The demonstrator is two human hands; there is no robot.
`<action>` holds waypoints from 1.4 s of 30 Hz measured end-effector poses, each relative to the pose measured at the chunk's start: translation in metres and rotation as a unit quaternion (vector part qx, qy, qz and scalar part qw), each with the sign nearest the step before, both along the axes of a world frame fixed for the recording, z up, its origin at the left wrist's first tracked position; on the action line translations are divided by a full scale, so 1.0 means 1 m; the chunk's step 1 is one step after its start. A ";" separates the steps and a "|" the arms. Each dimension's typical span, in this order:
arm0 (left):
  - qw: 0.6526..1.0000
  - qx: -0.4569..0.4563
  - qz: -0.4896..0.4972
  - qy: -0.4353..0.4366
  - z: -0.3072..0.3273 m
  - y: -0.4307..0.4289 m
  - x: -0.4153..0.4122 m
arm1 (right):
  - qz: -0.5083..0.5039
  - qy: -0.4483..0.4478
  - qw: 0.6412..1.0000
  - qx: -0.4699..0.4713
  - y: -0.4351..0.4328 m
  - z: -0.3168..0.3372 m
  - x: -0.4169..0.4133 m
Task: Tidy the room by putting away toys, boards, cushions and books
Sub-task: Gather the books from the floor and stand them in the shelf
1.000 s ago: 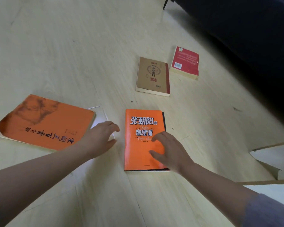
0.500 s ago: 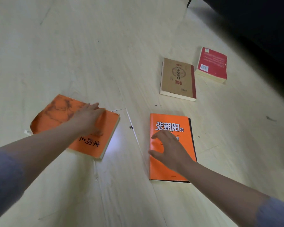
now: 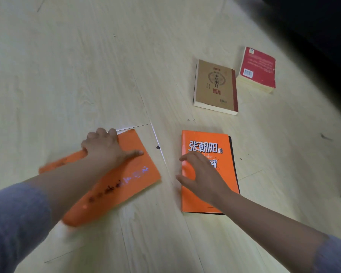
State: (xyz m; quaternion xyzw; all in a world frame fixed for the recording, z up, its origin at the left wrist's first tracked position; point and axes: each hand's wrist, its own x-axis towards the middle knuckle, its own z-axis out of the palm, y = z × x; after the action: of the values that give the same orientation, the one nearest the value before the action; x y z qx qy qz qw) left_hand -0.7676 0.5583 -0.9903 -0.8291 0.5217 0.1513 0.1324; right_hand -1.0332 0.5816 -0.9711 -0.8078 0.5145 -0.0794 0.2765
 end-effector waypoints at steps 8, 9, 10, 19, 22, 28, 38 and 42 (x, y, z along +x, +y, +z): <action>0.987 -0.040 0.074 0.134 -0.014 0.030 -0.029 | -0.094 0.061 0.994 0.008 0.005 0.000 -0.033; 0.987 -0.040 0.063 0.140 -0.013 0.031 -0.034 | -0.119 0.077 0.990 0.010 0.004 -0.001 -0.037; 0.987 -0.043 0.054 0.145 -0.012 0.032 -0.039 | -0.147 0.094 0.985 0.010 0.003 -0.002 -0.042; 0.957 -0.212 -0.090 0.176 0.018 0.037 -0.069 | -0.324 0.115 0.925 0.161 -0.014 -0.009 -0.081; 0.906 -0.171 0.008 0.387 0.021 0.039 -0.096 | -0.332 0.098 0.923 0.167 -0.019 -0.007 -0.085; 0.780 0.001 0.207 0.591 0.019 0.034 -0.145 | -0.415 0.017 0.876 0.245 -0.031 -0.006 -0.100; 0.747 0.017 0.237 0.621 0.022 0.032 -0.150 | -0.407 -0.160 0.853 0.285 -0.017 -0.003 -0.107; 0.740 0.005 0.244 0.627 0.023 0.036 -0.152 | -0.396 -0.201 0.862 0.245 -0.014 0.022 -0.108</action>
State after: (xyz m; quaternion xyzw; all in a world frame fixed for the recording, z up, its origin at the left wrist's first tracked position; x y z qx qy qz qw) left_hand -0.9194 0.5946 -0.9675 -0.6451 0.2658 0.6668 -0.2619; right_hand -1.1417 0.5671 -0.9487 -0.4088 0.7271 -0.2145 0.5081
